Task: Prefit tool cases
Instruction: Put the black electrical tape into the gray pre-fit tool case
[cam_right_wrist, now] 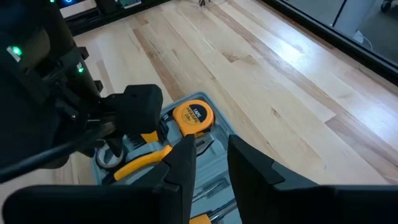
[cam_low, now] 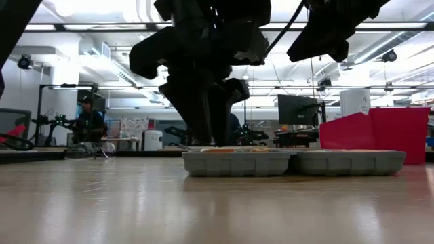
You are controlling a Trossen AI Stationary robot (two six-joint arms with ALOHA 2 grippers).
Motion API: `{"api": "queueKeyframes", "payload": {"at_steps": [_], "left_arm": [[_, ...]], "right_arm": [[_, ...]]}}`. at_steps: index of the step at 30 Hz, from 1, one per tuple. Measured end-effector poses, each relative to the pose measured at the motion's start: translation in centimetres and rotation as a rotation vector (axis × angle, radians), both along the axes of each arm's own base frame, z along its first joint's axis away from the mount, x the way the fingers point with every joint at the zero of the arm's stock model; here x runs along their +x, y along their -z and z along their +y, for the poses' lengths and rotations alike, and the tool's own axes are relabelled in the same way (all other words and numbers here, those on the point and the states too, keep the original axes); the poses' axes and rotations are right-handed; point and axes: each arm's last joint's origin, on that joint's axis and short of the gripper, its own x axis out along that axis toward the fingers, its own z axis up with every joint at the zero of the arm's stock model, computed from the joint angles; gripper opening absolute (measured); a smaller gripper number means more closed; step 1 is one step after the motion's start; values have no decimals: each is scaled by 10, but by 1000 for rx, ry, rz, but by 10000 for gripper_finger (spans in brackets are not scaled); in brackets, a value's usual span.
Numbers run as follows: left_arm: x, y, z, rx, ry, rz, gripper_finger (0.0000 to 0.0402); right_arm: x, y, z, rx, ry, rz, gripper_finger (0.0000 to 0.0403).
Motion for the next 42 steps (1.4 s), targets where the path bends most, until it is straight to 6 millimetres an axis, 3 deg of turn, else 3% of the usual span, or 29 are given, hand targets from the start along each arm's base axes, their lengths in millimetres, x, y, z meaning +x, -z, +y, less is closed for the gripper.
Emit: {"api": "queueKeyframes", "payload": {"at_steps": [9, 22, 33, 42], "left_arm": [[-2, 2, 1, 29, 1, 9, 182], [3, 30, 0, 2, 31, 23, 187], [6, -1, 2, 51, 1, -34, 181], [1, -1, -5, 56, 16, 6, 175]], "right_arm": [[0, -1, 1, 2, -3, -8, 58], [0, -1, 1, -1, -5, -6, 68], [0, -1, 2, 1, -7, -7, 68], [0, -1, 3, 1, -13, -7, 53]]}}
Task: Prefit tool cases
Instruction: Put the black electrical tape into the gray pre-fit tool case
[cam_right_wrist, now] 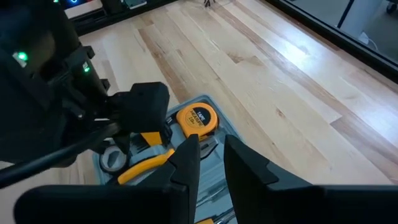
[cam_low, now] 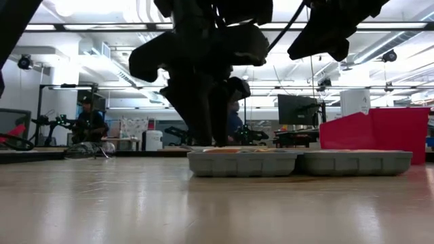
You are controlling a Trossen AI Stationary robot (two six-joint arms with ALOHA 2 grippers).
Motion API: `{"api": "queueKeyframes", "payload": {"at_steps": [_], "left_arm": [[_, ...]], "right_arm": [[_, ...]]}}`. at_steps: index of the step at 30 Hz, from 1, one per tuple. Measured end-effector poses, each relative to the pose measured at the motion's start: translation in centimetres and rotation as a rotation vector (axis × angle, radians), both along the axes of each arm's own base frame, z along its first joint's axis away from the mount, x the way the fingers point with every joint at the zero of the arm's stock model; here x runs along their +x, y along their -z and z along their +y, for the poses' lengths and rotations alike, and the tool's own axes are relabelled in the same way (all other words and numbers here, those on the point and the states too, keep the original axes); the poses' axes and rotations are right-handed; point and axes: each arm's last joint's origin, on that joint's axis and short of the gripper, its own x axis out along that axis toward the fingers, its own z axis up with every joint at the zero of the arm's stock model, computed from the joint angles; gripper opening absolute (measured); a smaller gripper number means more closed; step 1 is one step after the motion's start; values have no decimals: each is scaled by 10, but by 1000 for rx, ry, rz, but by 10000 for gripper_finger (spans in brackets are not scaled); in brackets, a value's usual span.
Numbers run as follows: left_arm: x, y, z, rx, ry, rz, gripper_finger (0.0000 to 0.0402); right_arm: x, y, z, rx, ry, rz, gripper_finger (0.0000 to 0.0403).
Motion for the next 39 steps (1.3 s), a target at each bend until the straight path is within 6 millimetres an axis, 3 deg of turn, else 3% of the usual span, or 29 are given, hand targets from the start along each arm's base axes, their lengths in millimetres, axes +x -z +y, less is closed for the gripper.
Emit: {"api": "queueKeyframes", "payload": {"at_steps": [10, 19, 31, 39], "left_arm": [[-1, 0, -7, 3, 37, -6, 191], [0, 2, -8, 7, 68, -24, 176], [-8, 26, 1, -26, 66, -33, 172], [-3, 13, 1, -10, 34, -28, 164]], "right_arm": [[0, 0, 0, 0, 0, 0, 70], [0, 0, 0, 1, 0, -1, 75], [0, 0, 0, 1, 0, -5, 55], [0, -1, 0, 2, 0, -8, 67]]}}
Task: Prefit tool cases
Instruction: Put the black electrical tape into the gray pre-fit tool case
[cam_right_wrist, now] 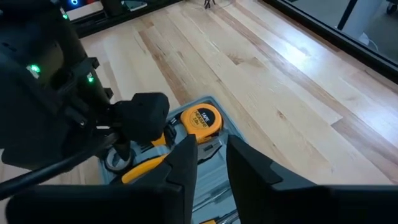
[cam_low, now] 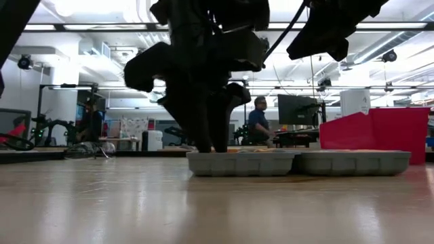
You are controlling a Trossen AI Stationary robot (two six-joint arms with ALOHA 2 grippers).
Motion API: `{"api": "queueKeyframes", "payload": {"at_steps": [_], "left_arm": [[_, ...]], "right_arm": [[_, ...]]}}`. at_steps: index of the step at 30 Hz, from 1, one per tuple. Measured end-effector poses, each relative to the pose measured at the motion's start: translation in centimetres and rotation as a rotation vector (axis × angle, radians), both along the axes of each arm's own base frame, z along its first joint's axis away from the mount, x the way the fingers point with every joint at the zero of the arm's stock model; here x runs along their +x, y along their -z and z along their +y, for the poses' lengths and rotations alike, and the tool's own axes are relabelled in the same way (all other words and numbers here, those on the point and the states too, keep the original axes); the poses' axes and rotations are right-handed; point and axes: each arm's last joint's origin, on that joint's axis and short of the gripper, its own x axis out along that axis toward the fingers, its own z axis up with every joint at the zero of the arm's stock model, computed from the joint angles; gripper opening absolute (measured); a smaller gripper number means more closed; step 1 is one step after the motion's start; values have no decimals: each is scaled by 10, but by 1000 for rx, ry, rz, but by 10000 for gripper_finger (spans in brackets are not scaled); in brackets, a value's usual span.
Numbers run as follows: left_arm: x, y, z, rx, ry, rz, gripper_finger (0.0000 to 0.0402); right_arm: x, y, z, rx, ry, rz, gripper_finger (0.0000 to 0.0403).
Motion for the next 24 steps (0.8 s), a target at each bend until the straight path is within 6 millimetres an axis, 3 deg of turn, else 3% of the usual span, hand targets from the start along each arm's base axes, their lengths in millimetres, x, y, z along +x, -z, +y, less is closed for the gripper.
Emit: {"api": "queueKeyframes", "payload": {"at_steps": [5, 24], "left_arm": [[4, -12, -2, 8, -7, -12, 167], [-3, -10, 1, 60, -164, 62, 160]], "right_arm": [[0, 0, 0, 0, 0, 1, 75], [0, 0, 0, 0, -2, 1, 56]]}}
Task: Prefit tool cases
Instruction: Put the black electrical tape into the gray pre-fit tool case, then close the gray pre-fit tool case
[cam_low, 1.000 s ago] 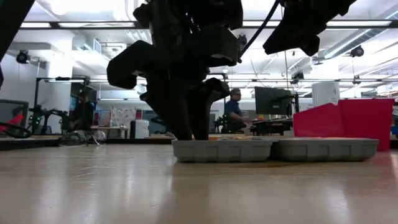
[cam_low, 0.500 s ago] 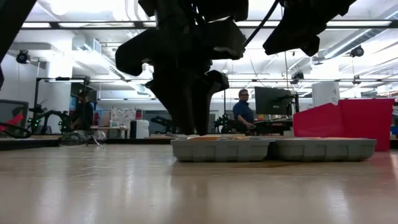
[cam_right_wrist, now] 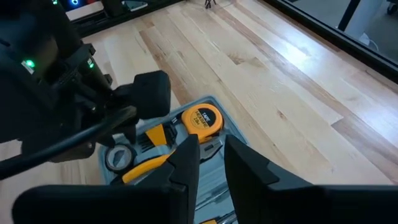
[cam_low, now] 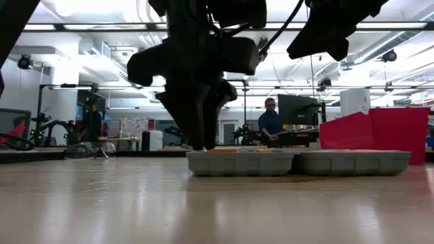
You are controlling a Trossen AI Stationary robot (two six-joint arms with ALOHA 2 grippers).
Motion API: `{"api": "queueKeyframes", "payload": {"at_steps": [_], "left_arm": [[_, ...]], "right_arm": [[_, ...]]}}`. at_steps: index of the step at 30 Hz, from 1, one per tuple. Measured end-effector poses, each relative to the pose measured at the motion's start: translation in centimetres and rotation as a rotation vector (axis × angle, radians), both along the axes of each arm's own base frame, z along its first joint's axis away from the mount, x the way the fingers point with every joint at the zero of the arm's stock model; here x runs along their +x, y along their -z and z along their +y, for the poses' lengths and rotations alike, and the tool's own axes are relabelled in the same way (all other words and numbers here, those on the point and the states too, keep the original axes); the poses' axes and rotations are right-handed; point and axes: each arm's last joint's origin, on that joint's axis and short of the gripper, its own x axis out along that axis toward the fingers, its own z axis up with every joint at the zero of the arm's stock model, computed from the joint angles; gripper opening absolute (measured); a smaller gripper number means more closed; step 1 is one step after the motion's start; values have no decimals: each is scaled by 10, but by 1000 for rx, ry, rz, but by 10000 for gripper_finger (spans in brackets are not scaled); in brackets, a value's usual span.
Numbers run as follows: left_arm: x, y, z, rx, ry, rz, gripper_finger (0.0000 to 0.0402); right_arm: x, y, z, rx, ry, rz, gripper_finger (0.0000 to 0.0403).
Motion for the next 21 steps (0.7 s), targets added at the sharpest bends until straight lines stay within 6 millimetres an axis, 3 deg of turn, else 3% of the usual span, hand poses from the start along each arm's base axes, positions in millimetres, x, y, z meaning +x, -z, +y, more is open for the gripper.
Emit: {"api": "queueKeyframes", "payload": {"at_steps": [13, 21], "left_arm": [[-9, -1, 8, -1, -182, 101, 140], [-14, -12, 22, -32, -372, 86, 146]], "right_arm": [[0, 0, 0, 0, -1, -1, 80], [0, 2, 1, -2, -1, 13, 68]]}}
